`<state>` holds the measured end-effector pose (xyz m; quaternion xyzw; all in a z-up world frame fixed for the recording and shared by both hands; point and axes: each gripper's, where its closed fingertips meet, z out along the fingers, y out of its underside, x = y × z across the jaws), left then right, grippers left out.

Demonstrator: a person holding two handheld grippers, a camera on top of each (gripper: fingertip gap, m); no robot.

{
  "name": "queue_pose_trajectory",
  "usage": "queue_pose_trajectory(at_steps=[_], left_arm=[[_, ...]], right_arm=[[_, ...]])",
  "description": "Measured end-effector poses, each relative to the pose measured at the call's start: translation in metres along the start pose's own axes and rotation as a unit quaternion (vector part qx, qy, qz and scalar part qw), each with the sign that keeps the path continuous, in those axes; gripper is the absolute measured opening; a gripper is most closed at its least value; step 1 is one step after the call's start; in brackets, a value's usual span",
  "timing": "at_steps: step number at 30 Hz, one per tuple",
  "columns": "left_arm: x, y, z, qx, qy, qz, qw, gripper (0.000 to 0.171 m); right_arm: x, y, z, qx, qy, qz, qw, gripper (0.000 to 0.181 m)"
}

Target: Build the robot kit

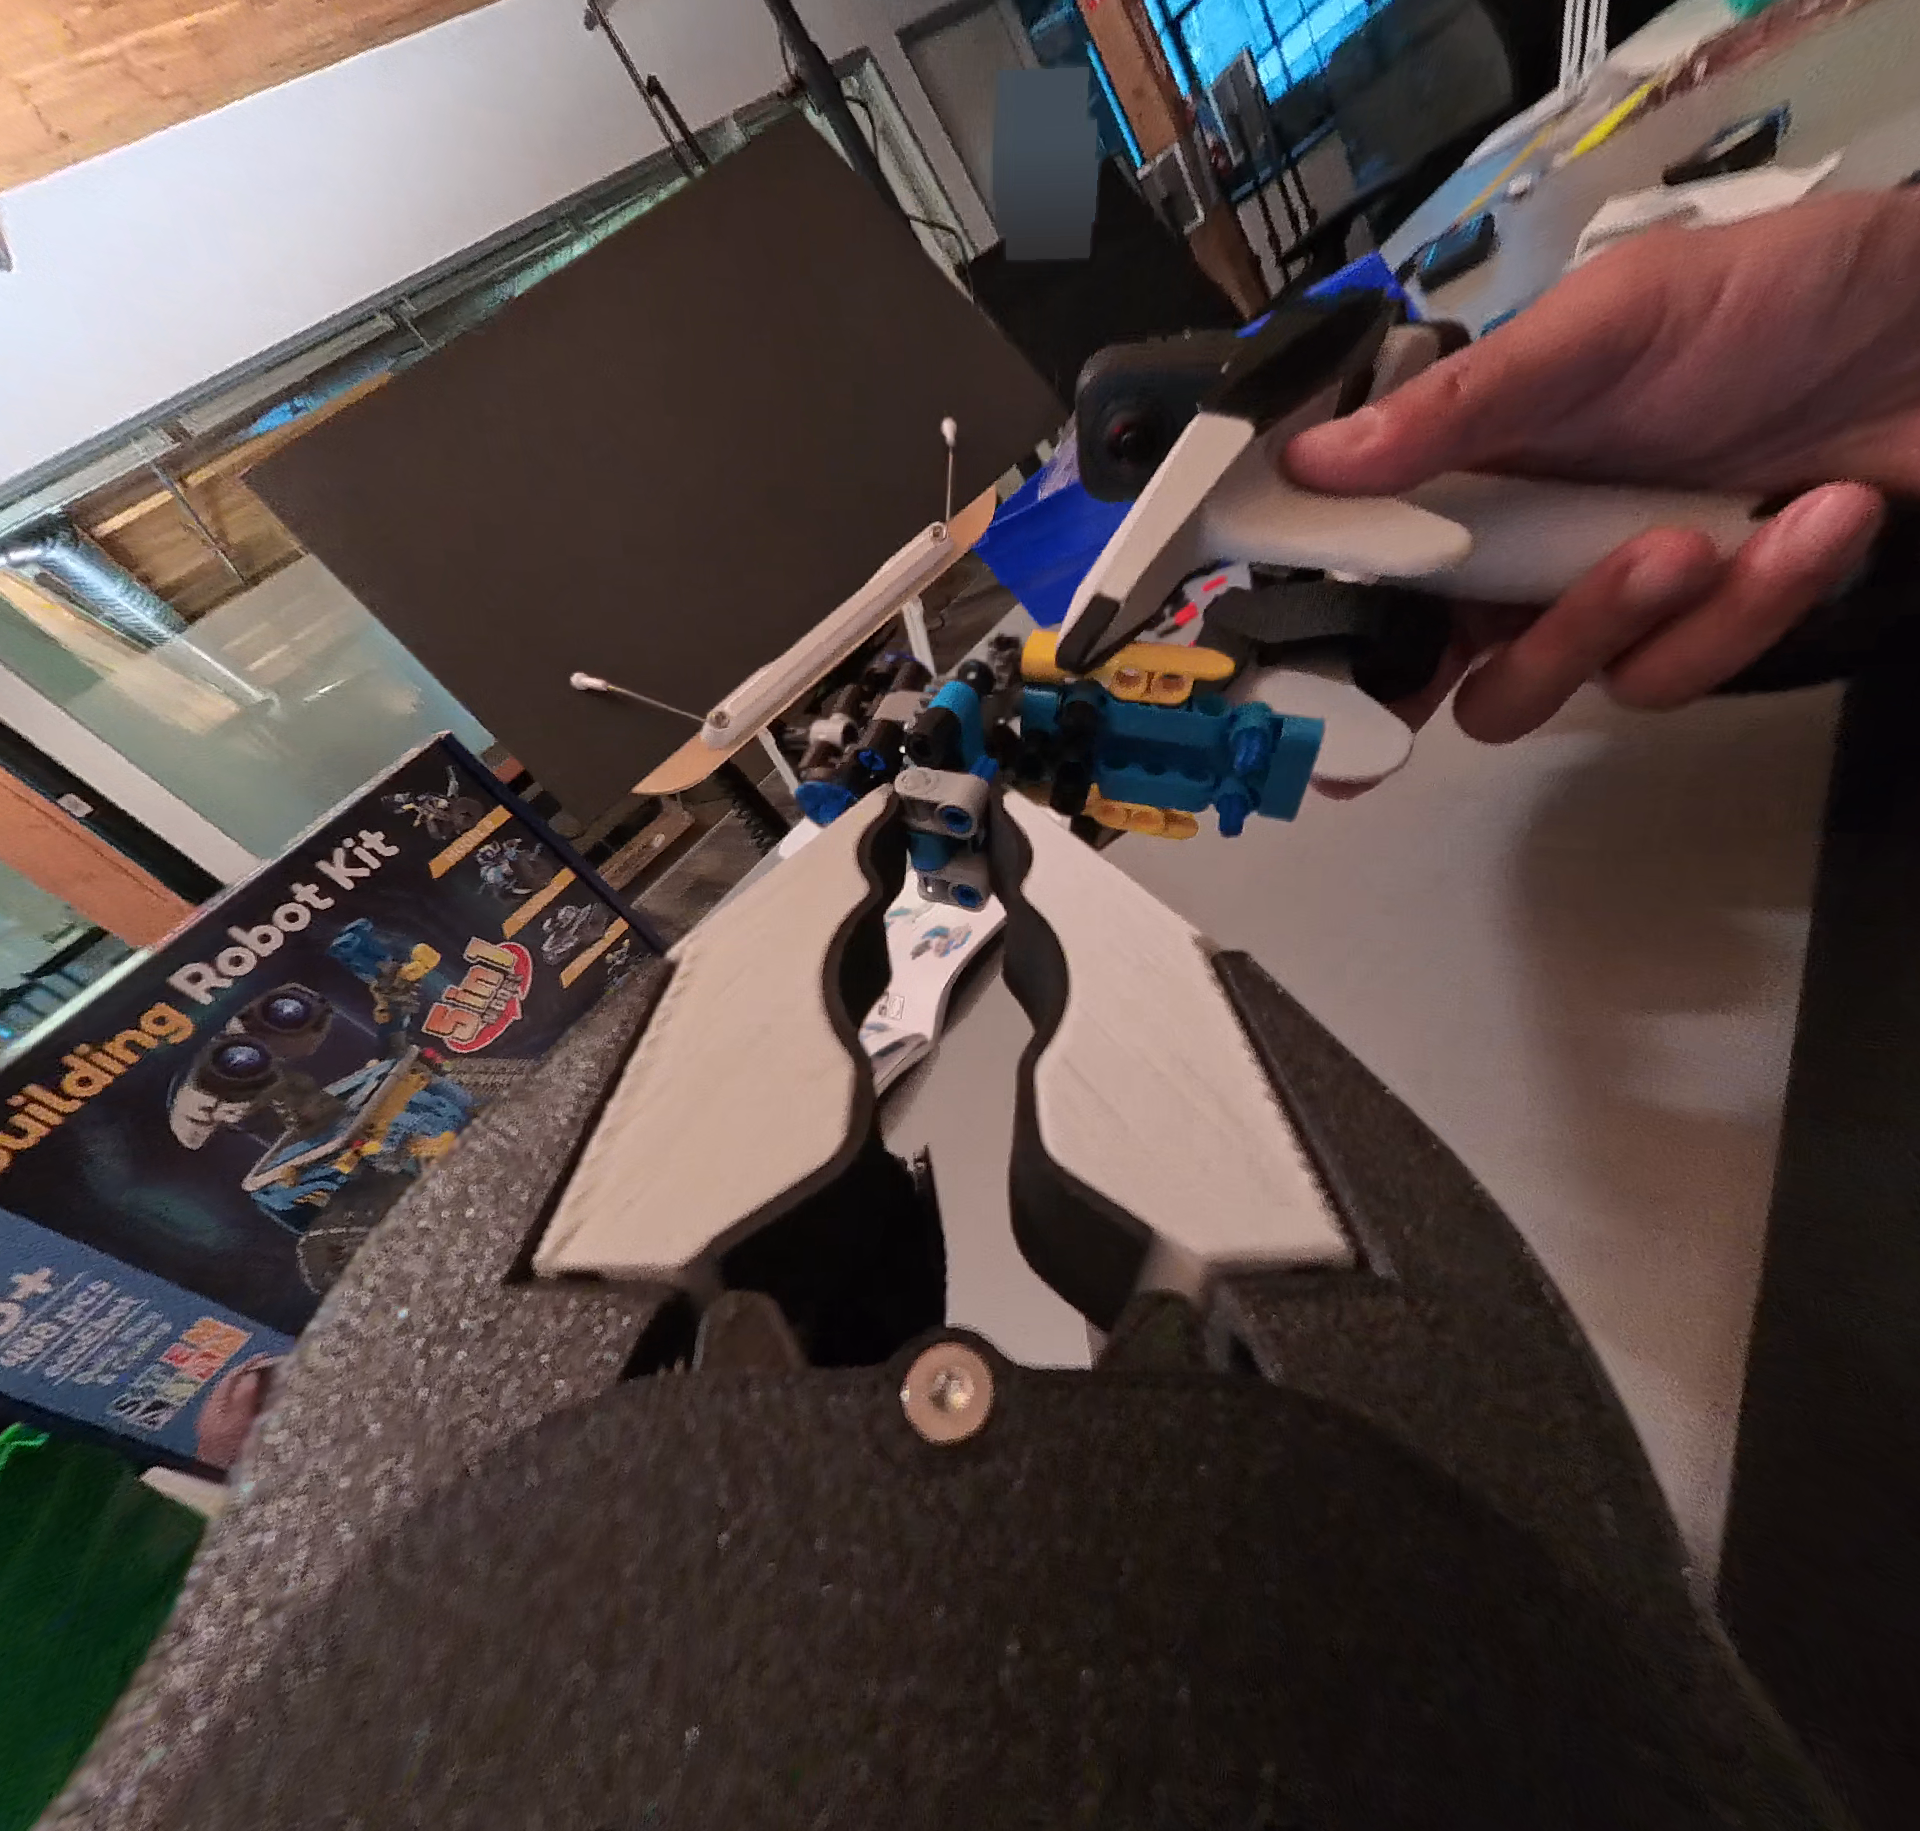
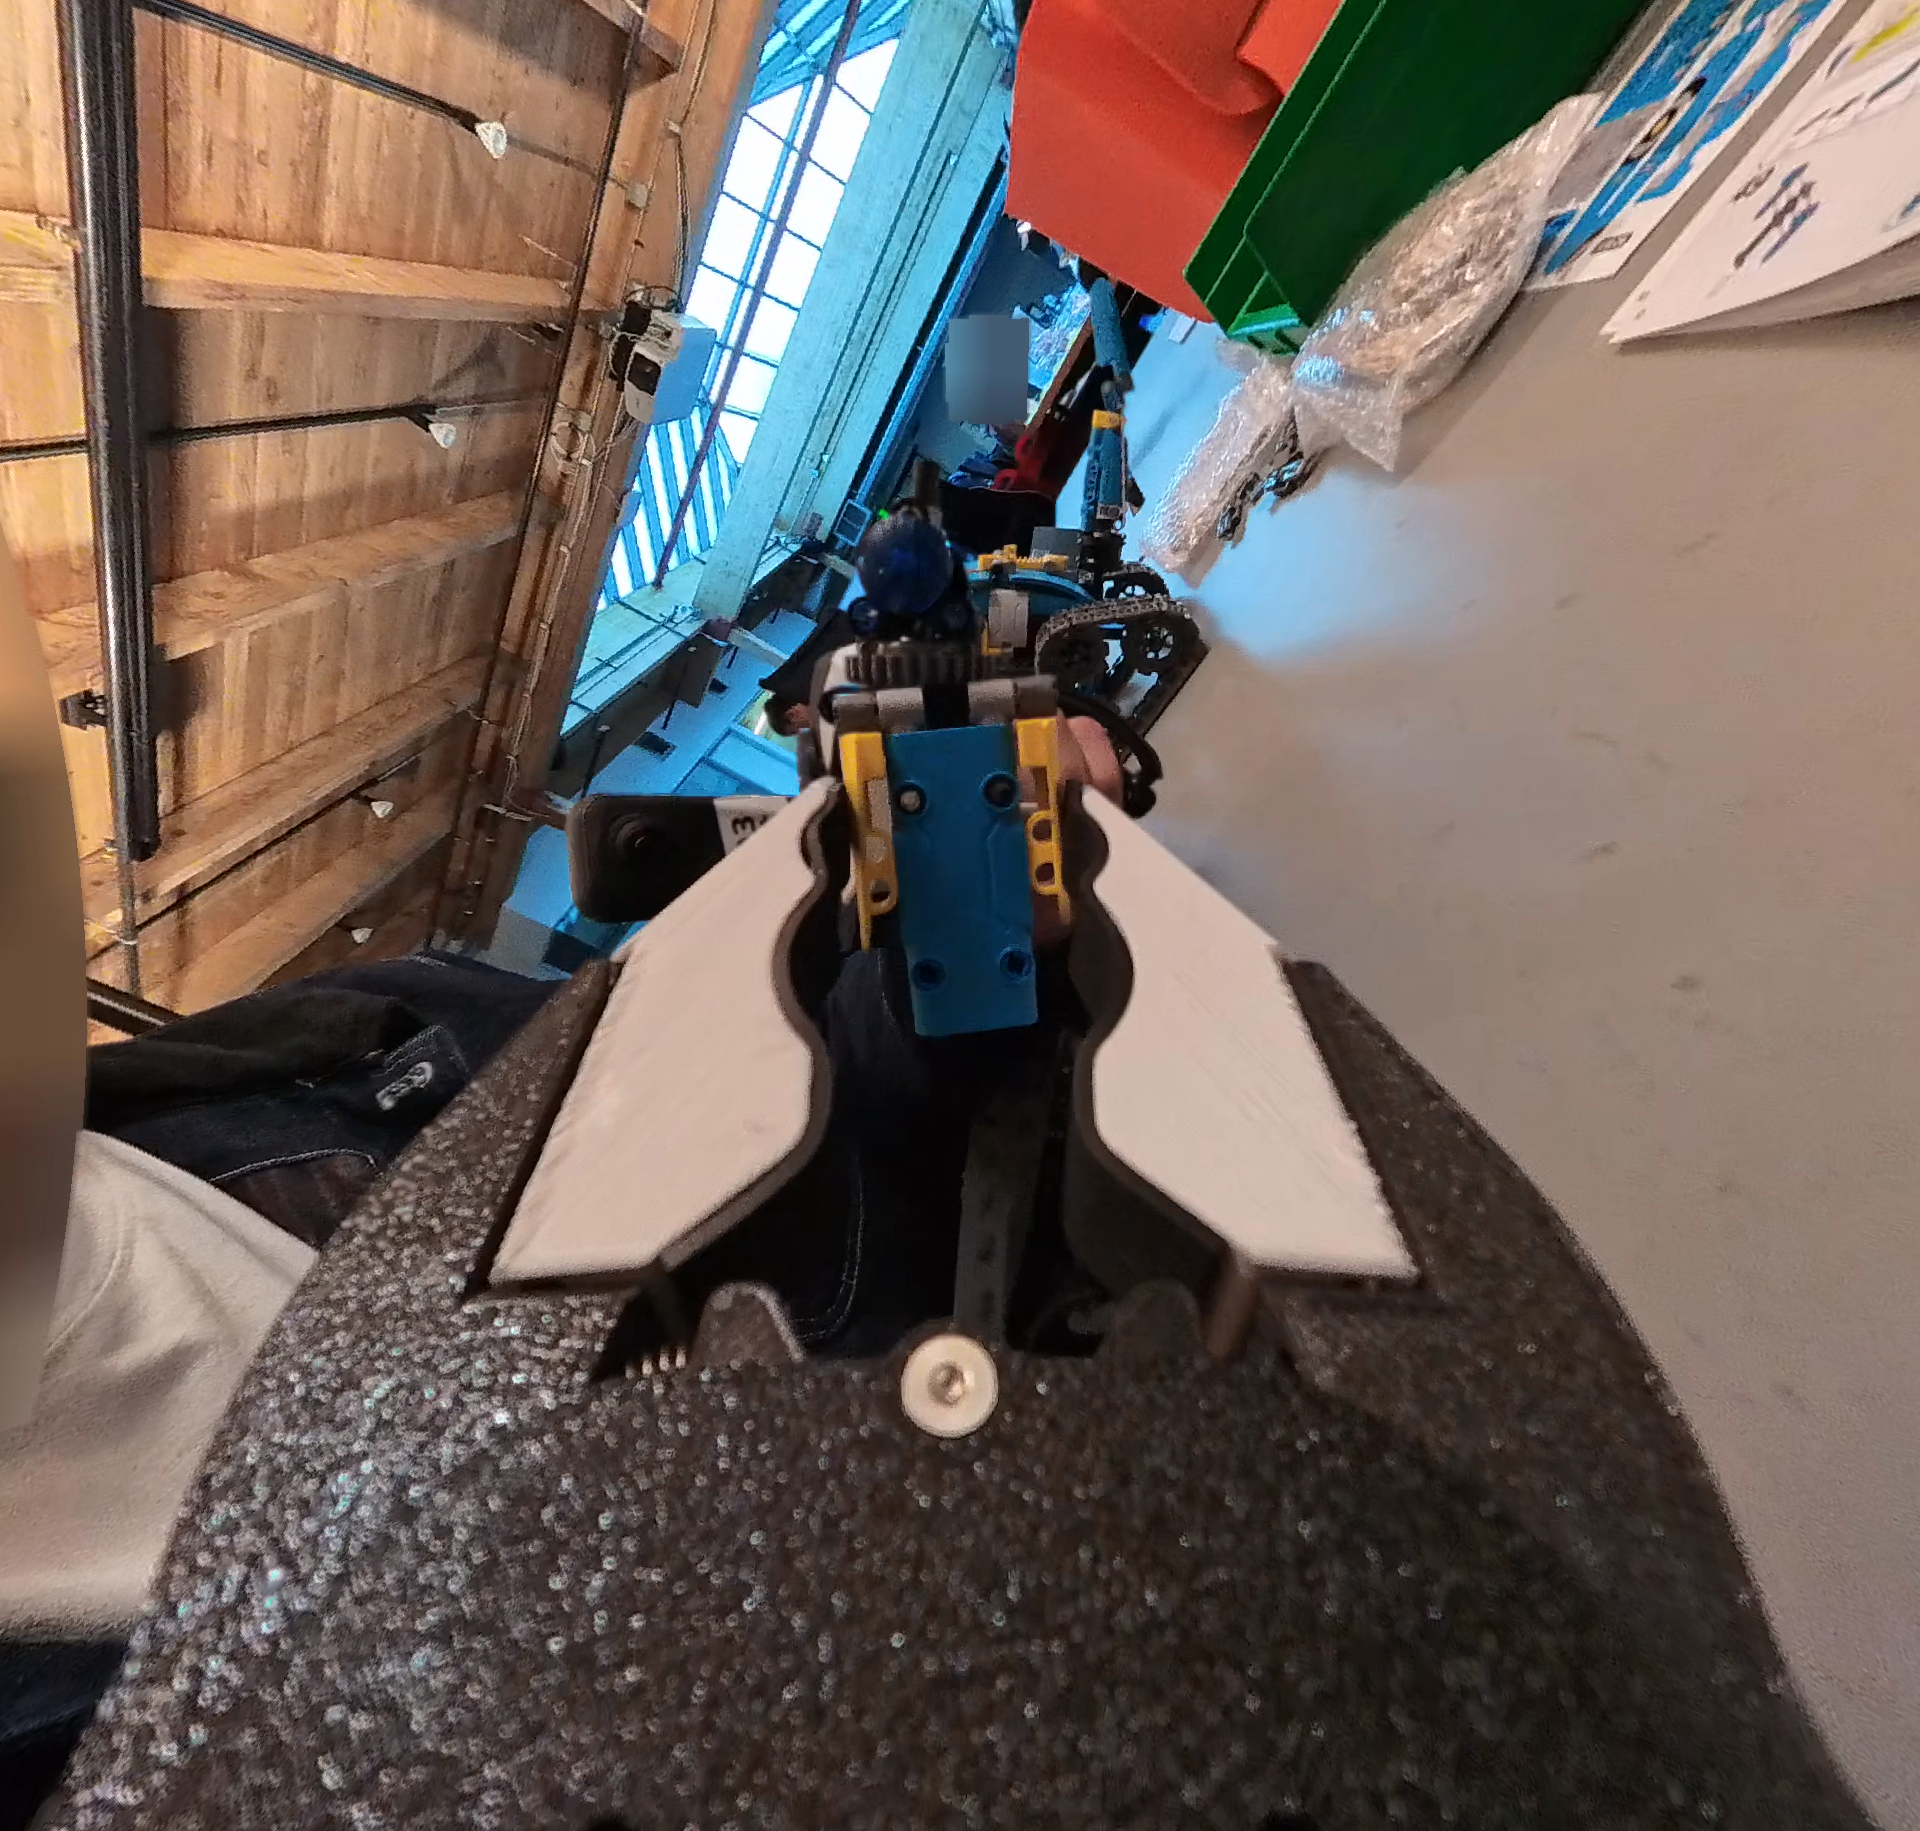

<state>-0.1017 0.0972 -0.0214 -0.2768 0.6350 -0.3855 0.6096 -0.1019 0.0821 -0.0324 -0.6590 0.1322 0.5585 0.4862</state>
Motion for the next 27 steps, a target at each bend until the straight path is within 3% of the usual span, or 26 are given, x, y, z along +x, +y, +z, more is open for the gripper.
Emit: queue_pose_trajectory(at_steps=[4, 8, 14, 18, 27], left_arm=[[0.004, 0.006, 0.004, -0.025, -0.011, 0.042, 0.999, 0.015], [0.007, 0.008, 0.005, -0.028, 0.0, 0.037, 0.999, 0.014], [0.026, 0.011, 0.001, -0.021, 0.08, 0.027, 0.996, 0.014], [0.034, 0.021, -0.007, -0.03, 0.123, 0.016, 0.992, 0.014], [0.036, 0.025, -0.009, -0.036, 0.119, 0.037, 0.991, 0.014]], right_arm=[[0.001, 0.006, 0.003, -0.001, -0.049, 0.051, 0.997, 0.039], [0.004, 0.011, 0.004, -0.018, -0.037, 0.035, 0.999, 0.04], [0.005, 0.036, 0.002, -0.104, -0.047, 0.051, 0.992, 0.04], [0.017, 0.047, 0.003, -0.141, -0.004, 0.015, 0.99, 0.04], [0.024, 0.043, 0.001, -0.124, 0.004, 0.029, 0.992, 0.041]])
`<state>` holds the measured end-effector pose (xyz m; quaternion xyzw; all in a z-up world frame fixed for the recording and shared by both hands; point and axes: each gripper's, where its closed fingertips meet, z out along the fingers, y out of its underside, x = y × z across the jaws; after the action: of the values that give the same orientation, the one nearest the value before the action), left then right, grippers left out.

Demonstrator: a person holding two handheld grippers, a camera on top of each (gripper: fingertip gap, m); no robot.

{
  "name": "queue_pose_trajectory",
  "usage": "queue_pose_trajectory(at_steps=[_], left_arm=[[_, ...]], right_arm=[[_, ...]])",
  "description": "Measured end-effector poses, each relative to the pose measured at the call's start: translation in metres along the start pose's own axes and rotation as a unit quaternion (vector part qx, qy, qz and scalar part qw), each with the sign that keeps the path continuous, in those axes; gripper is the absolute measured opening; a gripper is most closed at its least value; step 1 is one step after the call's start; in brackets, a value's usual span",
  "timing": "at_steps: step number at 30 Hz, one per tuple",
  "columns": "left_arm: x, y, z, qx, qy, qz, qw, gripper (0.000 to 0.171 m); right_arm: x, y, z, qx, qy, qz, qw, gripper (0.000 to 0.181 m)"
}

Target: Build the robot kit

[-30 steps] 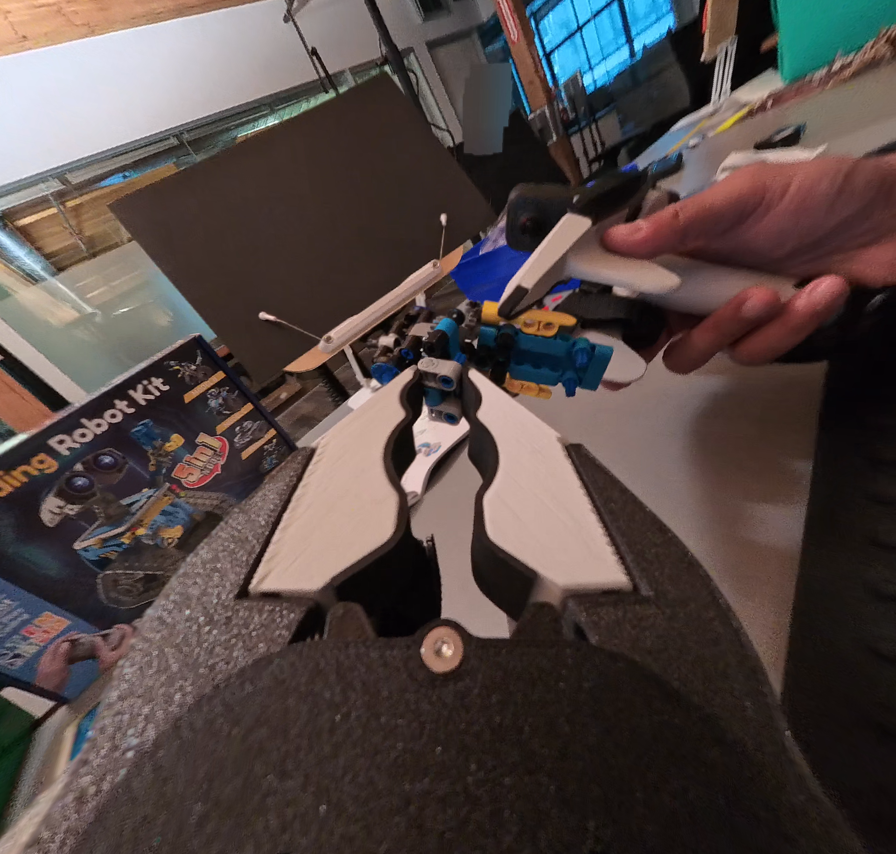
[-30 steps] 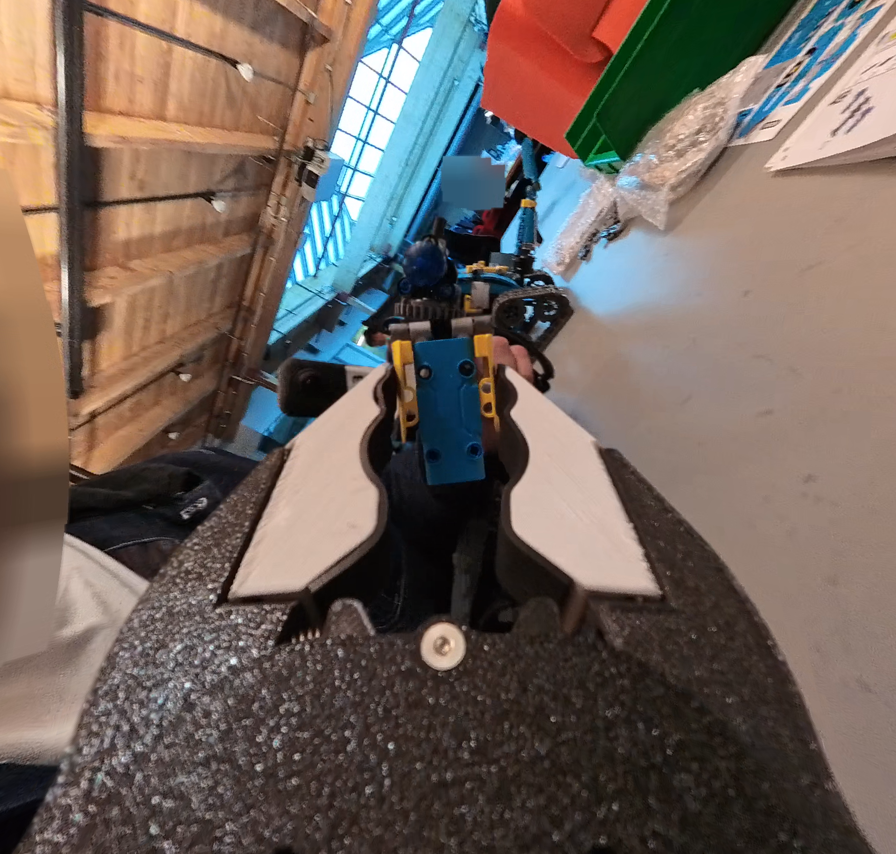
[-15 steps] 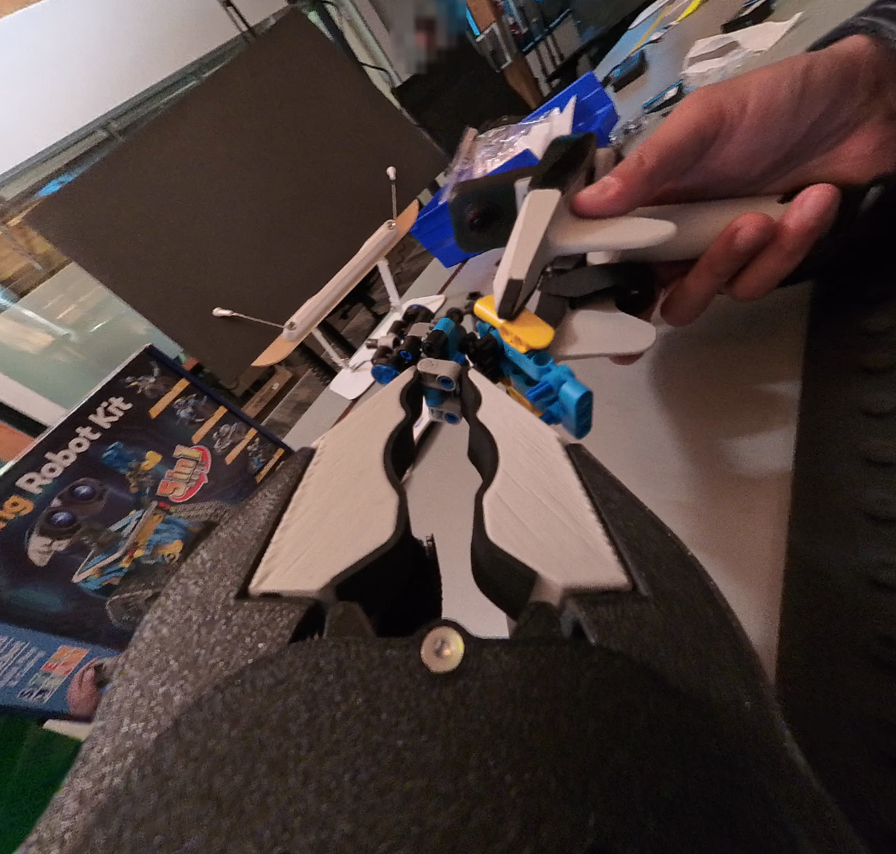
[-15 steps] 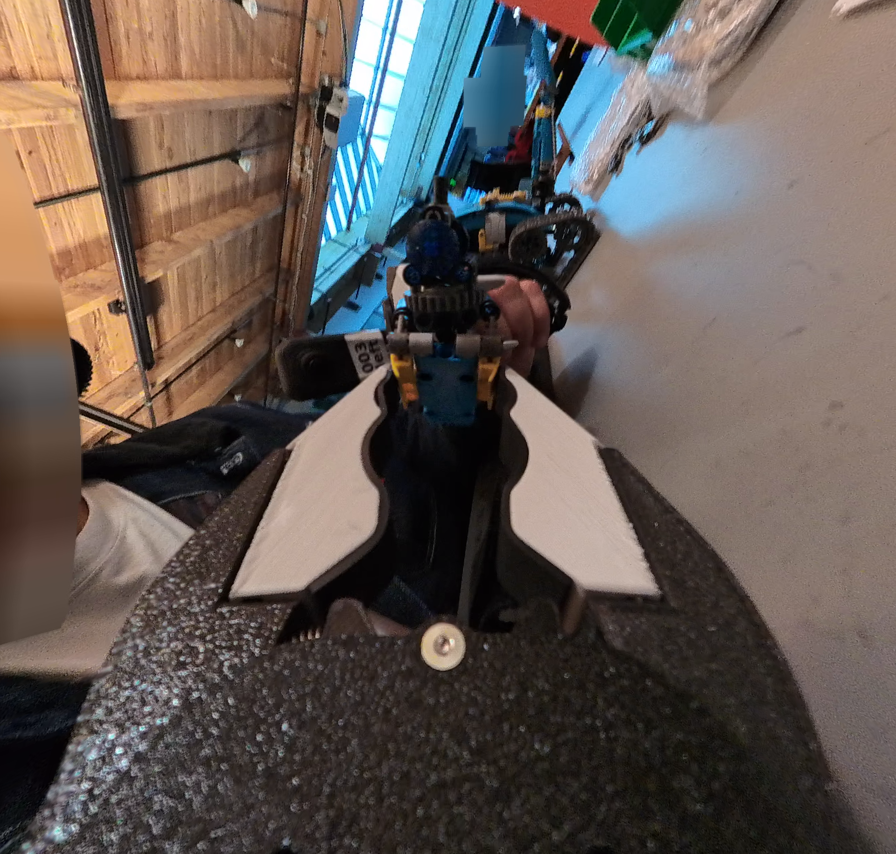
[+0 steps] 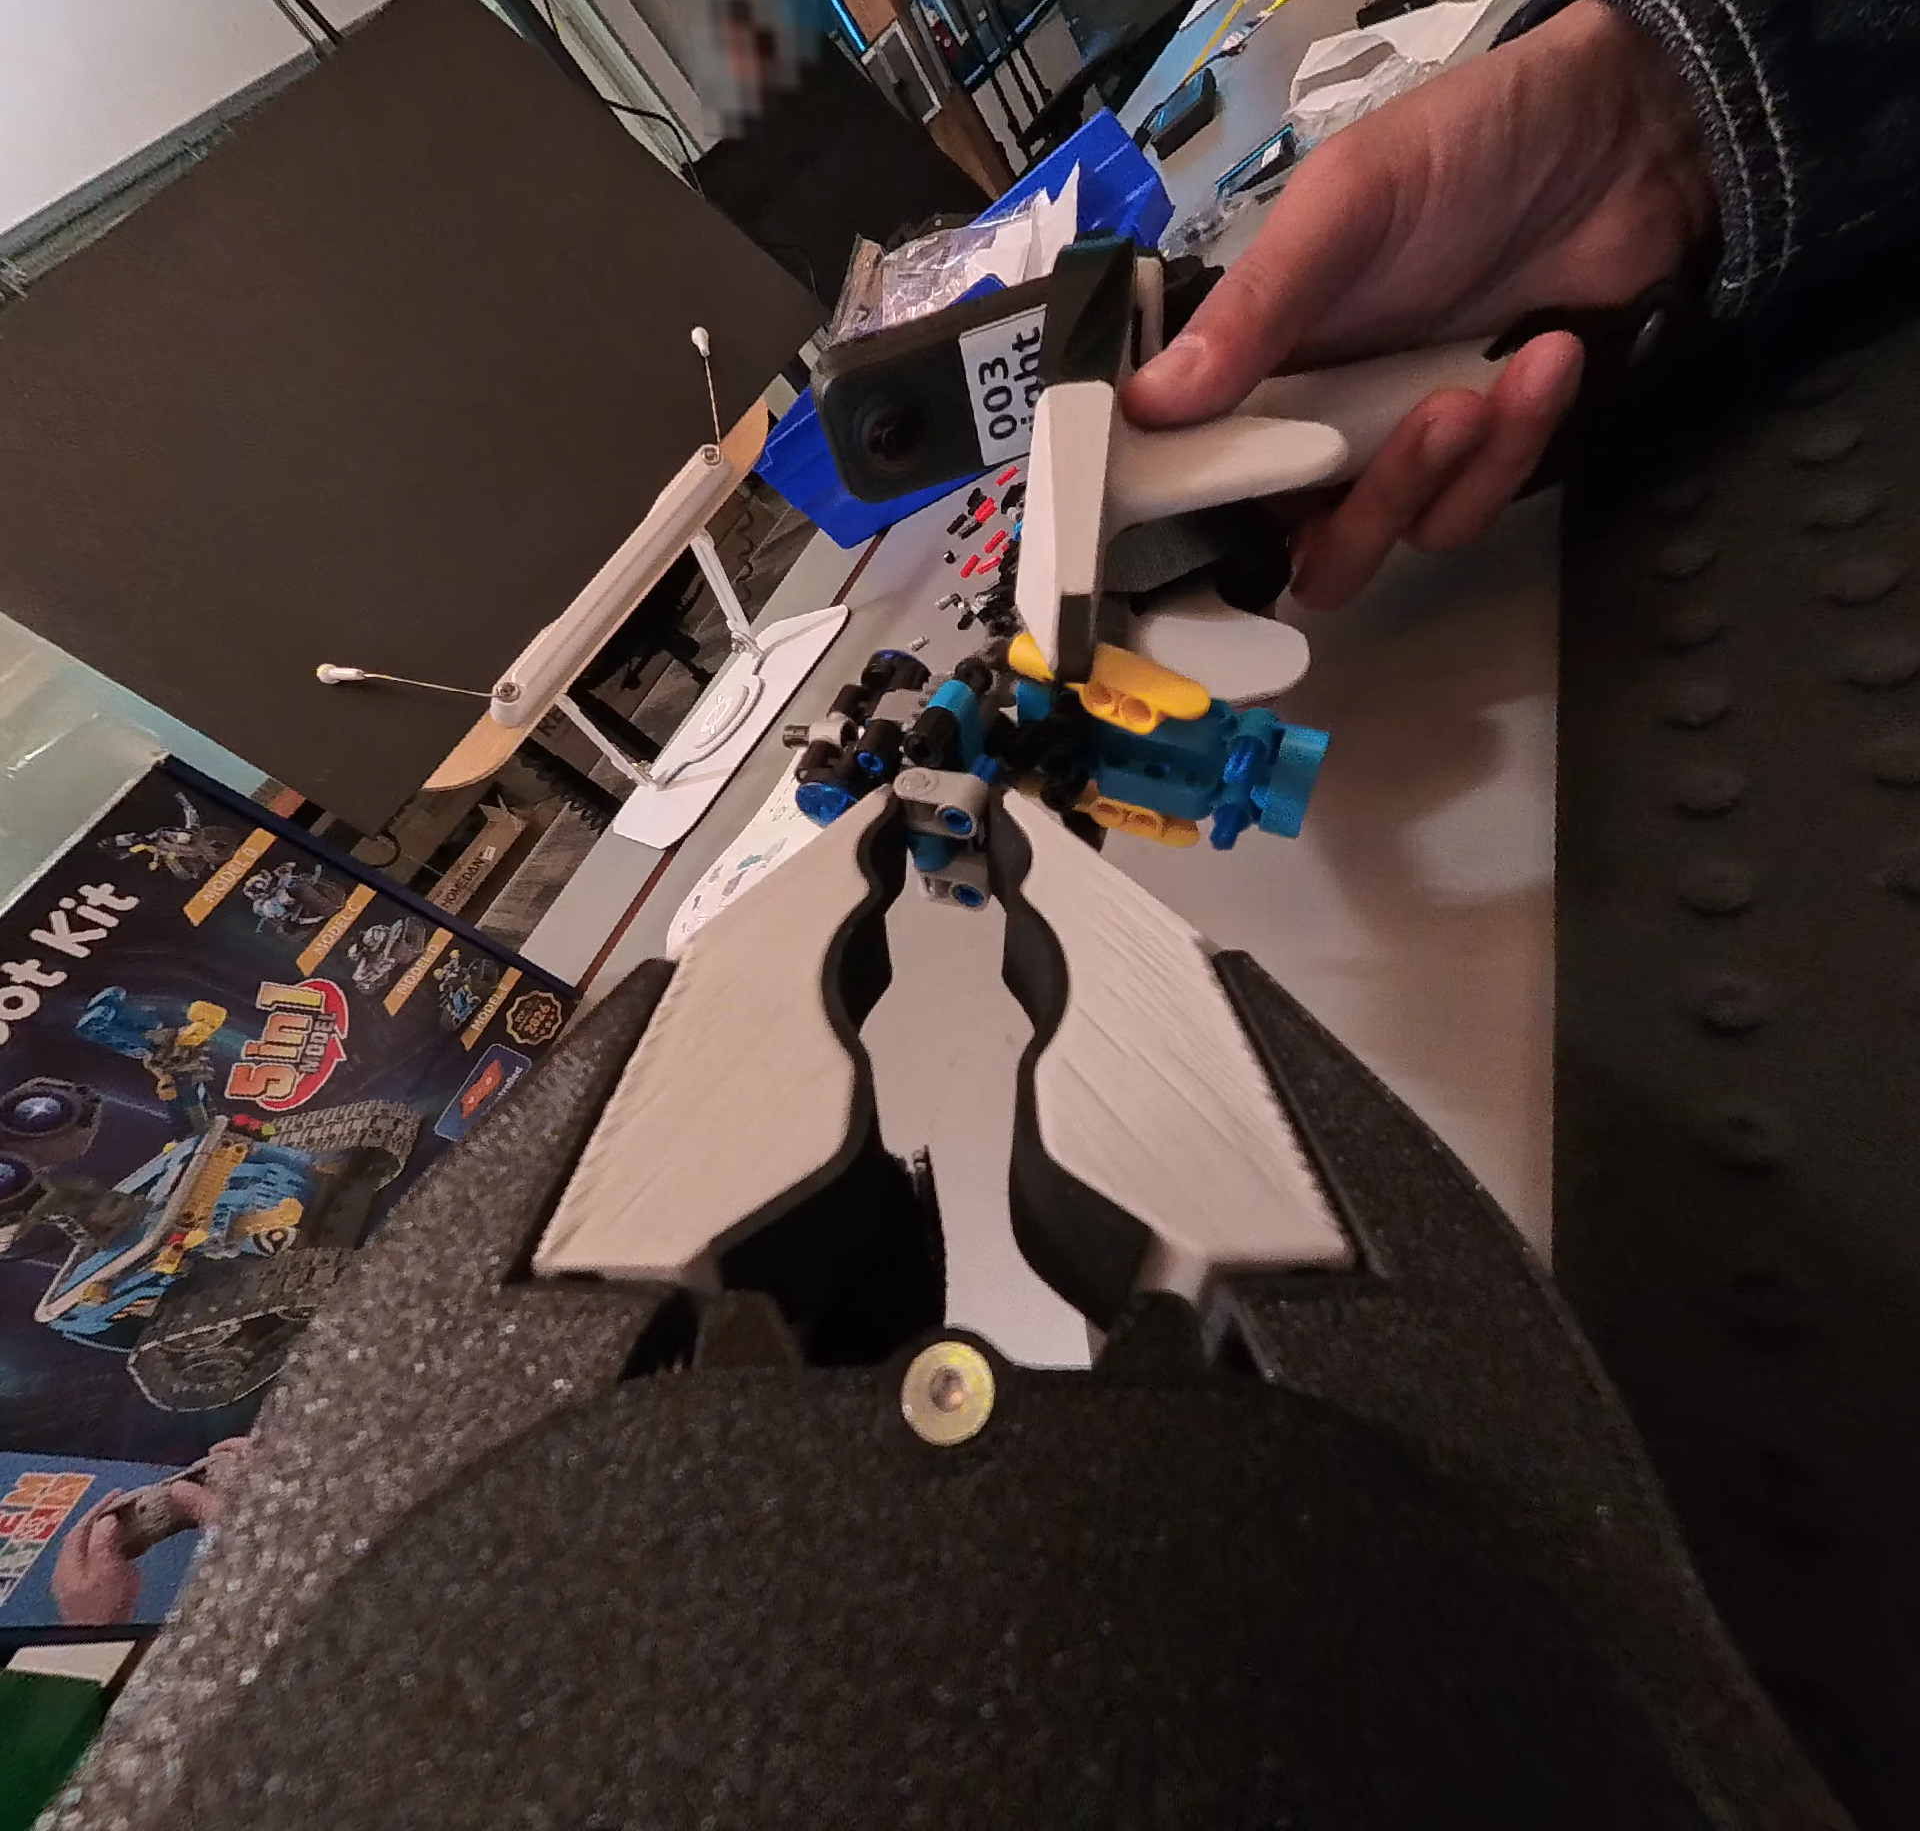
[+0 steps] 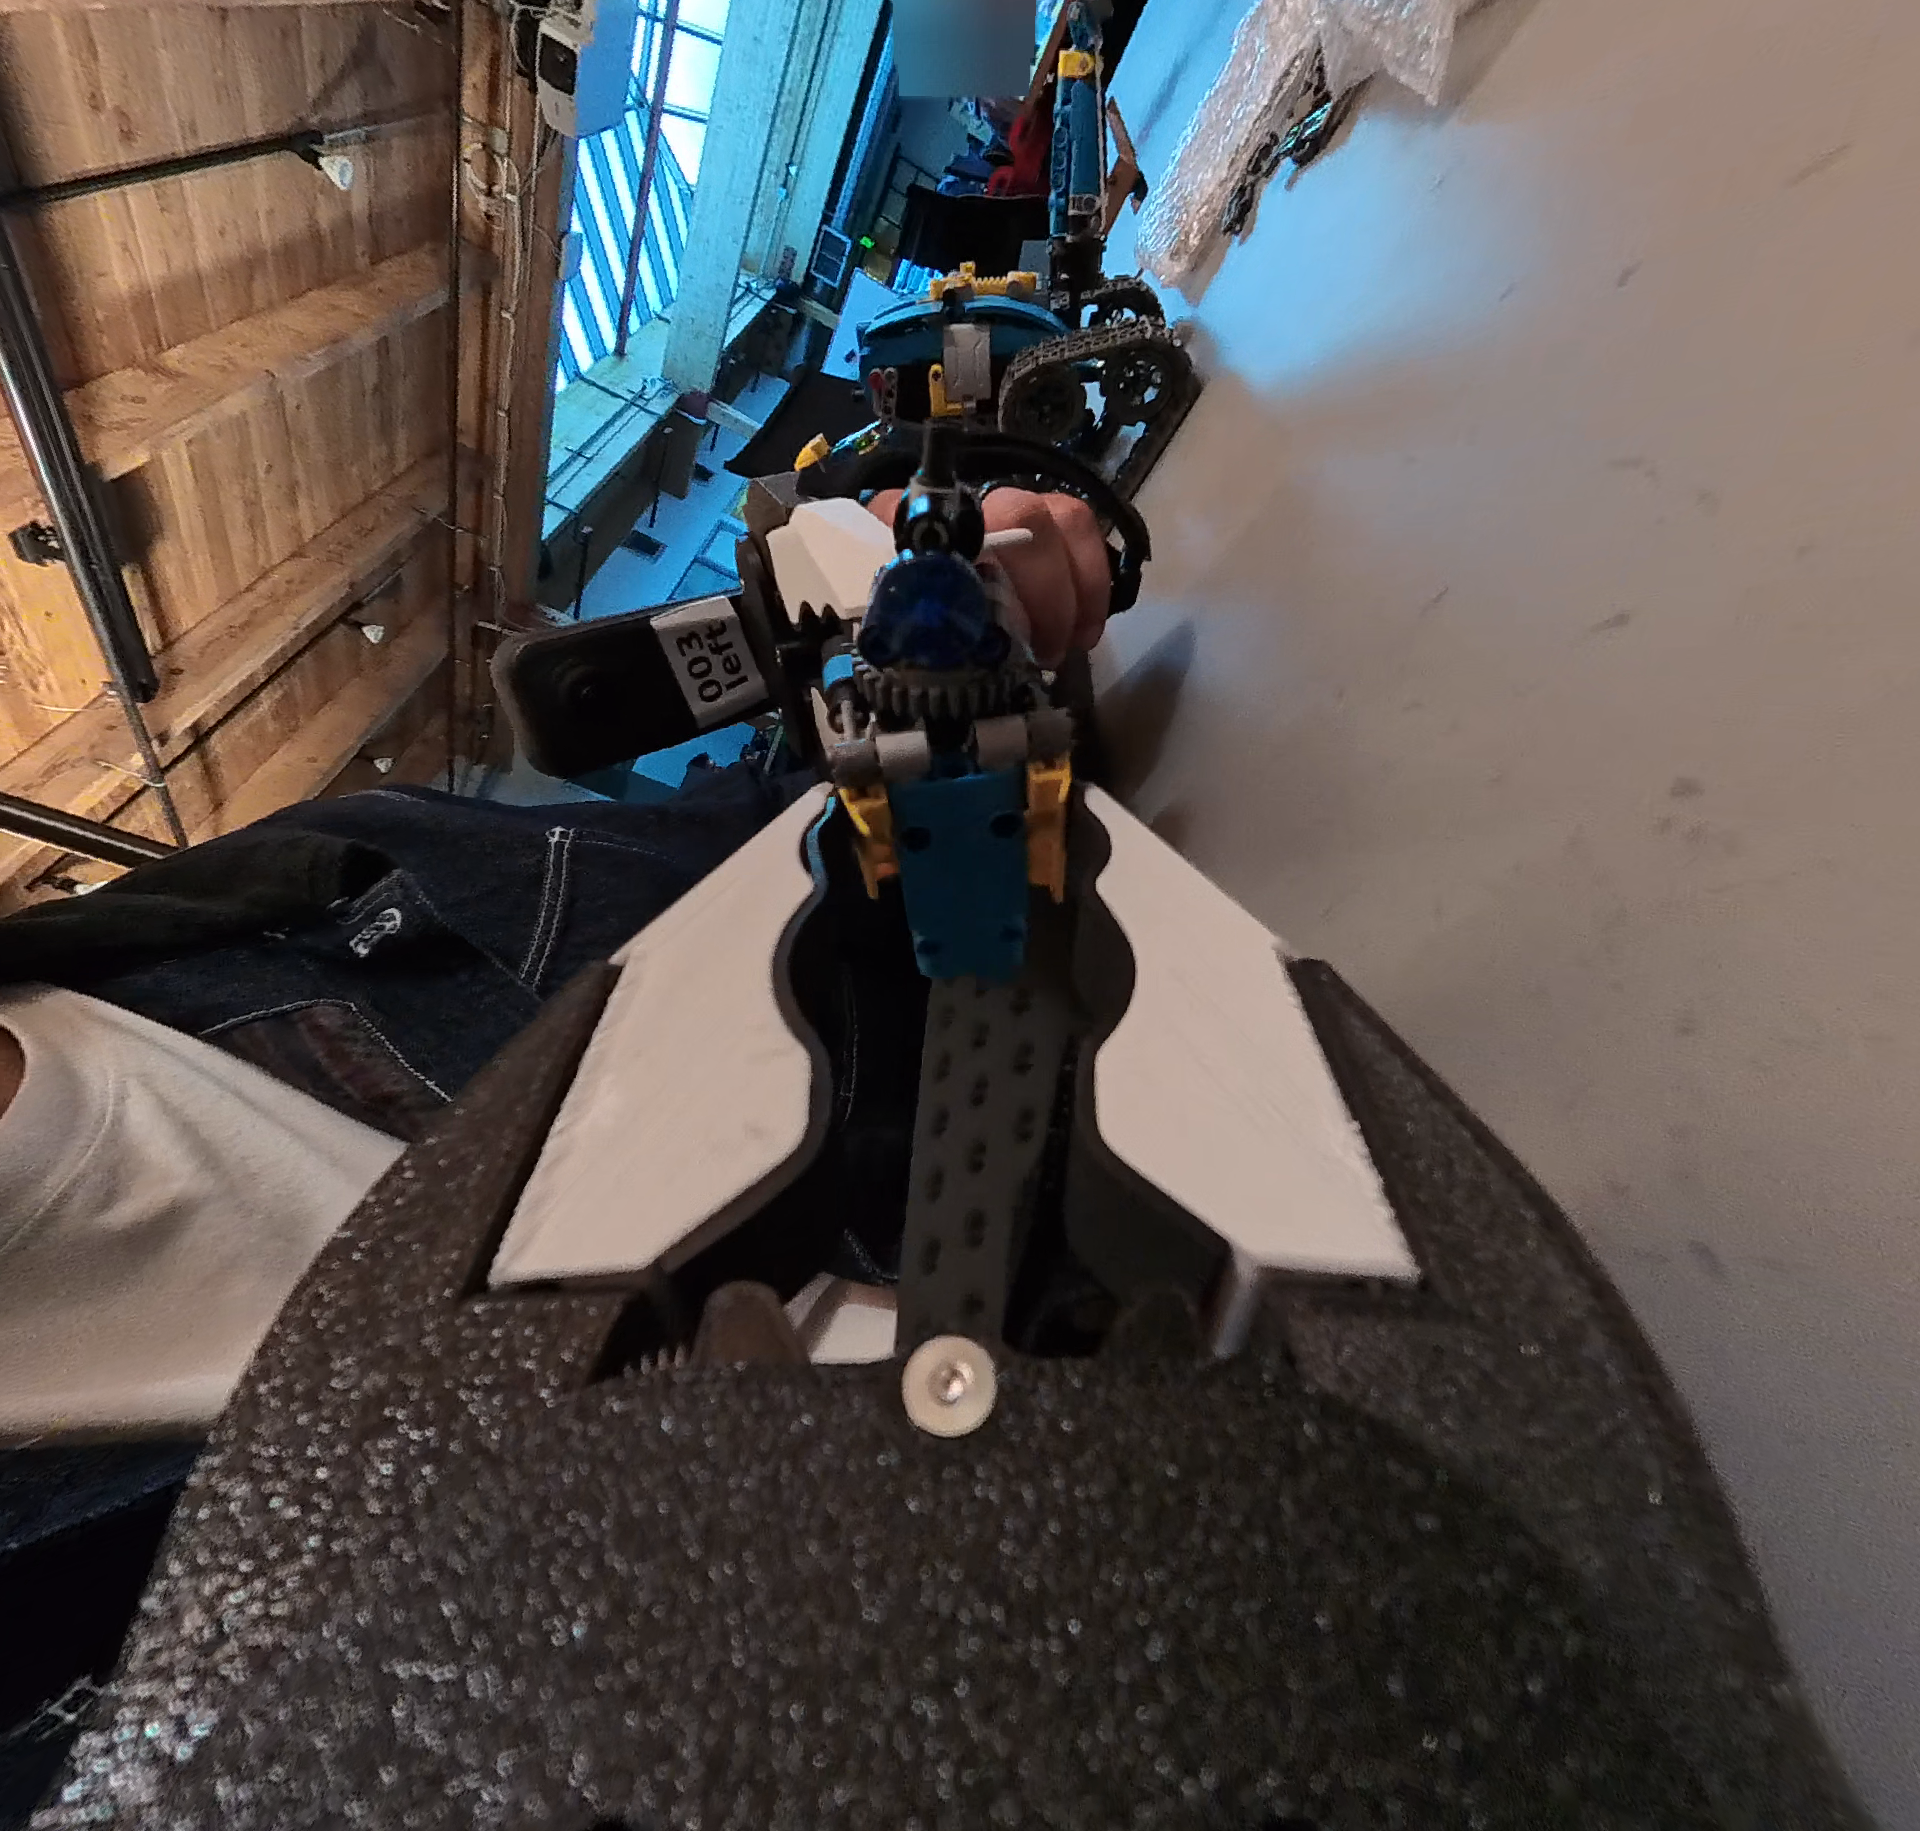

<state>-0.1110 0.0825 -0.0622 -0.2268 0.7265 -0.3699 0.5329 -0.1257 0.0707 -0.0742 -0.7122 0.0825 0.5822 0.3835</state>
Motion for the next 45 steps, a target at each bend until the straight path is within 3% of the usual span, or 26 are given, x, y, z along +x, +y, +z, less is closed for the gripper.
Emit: queue_pose_trajectory(at_steps=[4, 9, 12, 17, 31, 45], left_arm=[[-0.001, -0.003, -0.001, 0.006, -0.002, -0.005, 1.0, 0.014], [-0.007, -0.005, -0.002, 0.012, -0.018, -0.003, 1.0, 0.015], [-0.006, 0.001, 0.0, -0.003, -0.018, 0.0, 1.0, 0.015], [0.01, 0.006, 0.006, -0.022, 0.017, 0.015, 1.0, 0.015], [0.009, 0.009, 0.006, -0.055, -0.03, 0.125, 0.99, 0.014], [0.005, 0.004, 0.005, -0.046, -0.043, 0.116, 0.991, 0.014]], right_arm=[[-0.003, -0.006, -0.004, 0.016, -0.004, -0.007, 1.0, 0.041], [-0.004, 0.005, 0.0, -0.02, 0.005, -0.019, 1.0, 0.04], [0.017, 0.014, 0.0, -0.049, 0.074, -0.041, 0.995, 0.041], [0.021, 0.015, 0.003, -0.06, 0.109, -0.085, 0.989, 0.04], [0.016, 0.013, -0.002, -0.042, 0.06, -0.027, 0.997, 0.04], [0.011, 0.003, -0.007, -0.011, 0.039, -0.014, 0.999, 0.039]])
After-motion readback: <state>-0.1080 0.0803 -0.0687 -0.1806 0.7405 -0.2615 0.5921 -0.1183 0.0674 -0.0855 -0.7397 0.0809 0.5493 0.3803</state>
